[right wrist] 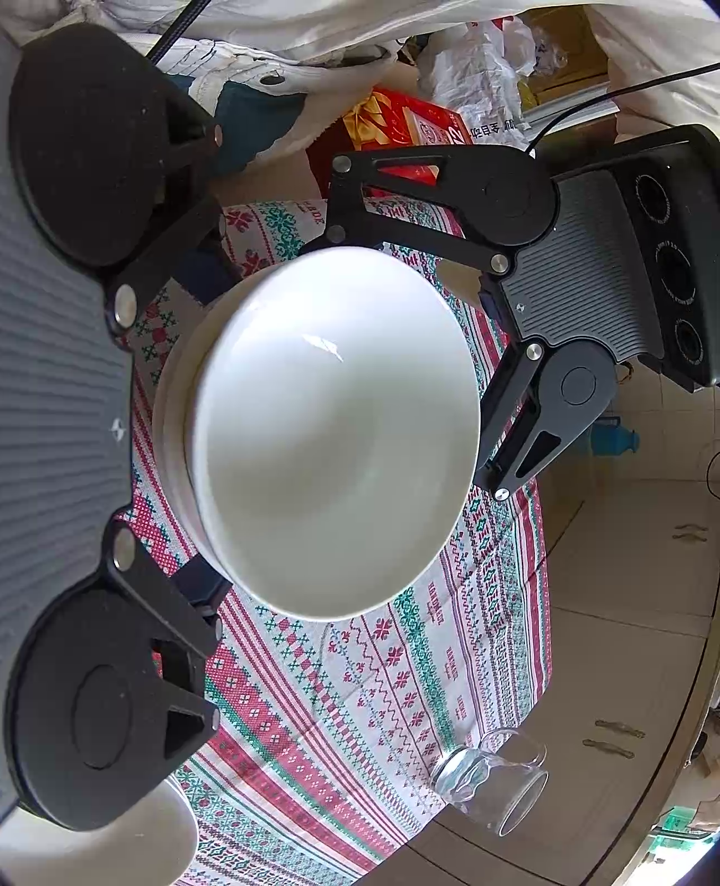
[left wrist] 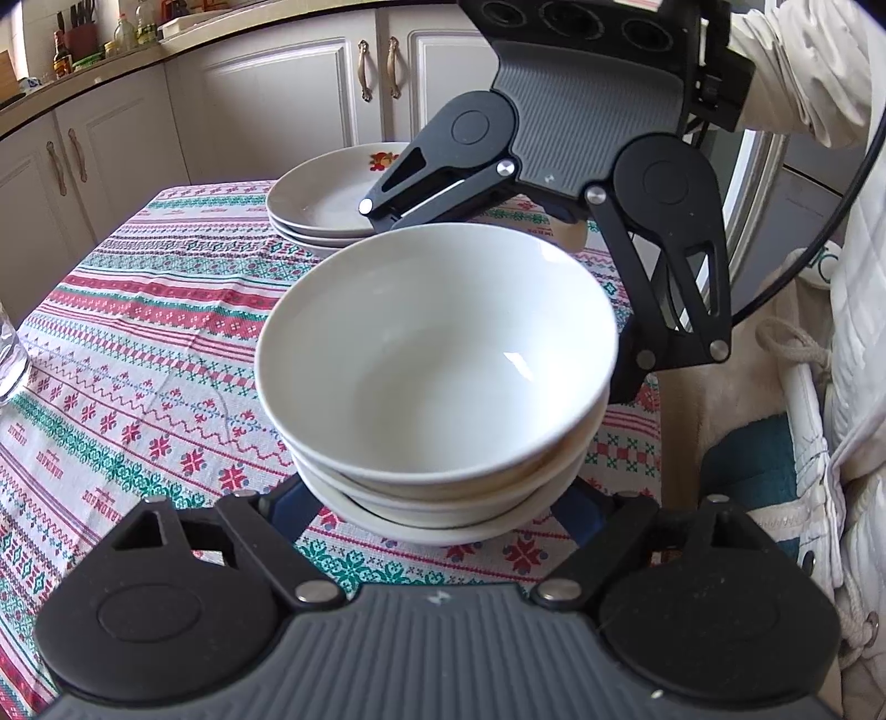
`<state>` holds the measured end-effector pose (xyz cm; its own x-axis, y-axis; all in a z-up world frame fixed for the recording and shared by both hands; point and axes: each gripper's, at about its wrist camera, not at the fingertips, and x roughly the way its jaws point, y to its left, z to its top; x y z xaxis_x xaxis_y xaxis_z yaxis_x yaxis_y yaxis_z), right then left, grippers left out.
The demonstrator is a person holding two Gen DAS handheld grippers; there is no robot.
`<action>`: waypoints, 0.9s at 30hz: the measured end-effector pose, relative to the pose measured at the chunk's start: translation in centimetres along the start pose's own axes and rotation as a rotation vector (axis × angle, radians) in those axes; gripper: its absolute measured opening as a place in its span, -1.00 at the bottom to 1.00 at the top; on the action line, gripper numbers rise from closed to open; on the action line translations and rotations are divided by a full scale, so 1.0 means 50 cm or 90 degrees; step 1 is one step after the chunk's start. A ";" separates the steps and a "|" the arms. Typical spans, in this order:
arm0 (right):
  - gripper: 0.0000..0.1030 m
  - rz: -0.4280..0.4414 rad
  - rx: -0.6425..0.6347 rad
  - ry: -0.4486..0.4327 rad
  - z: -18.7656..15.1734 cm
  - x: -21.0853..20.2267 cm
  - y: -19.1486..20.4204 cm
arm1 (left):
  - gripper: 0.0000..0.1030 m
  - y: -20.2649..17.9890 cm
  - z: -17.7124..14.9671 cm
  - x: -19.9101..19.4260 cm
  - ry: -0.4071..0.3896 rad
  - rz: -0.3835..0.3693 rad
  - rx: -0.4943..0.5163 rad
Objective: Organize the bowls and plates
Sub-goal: 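Lift and carry the bowl stack with both grippers over the plate stack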
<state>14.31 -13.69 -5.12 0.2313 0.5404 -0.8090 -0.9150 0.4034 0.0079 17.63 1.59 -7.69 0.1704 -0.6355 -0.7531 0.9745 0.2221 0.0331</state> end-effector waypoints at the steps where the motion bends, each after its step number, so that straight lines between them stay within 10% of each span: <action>1: 0.85 0.000 0.000 0.000 0.000 0.000 0.000 | 0.69 0.001 0.001 0.000 0.000 -0.002 -0.005; 27: 0.85 -0.057 -0.028 -0.041 -0.047 -0.162 -0.074 | 0.69 -0.005 0.207 0.030 -0.020 0.039 0.040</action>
<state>15.05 -21.31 0.04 0.3324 0.5501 -0.7661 -0.9028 0.4207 -0.0896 19.13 -7.08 -2.02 0.2330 -0.6455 -0.7273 0.9693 0.2142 0.1204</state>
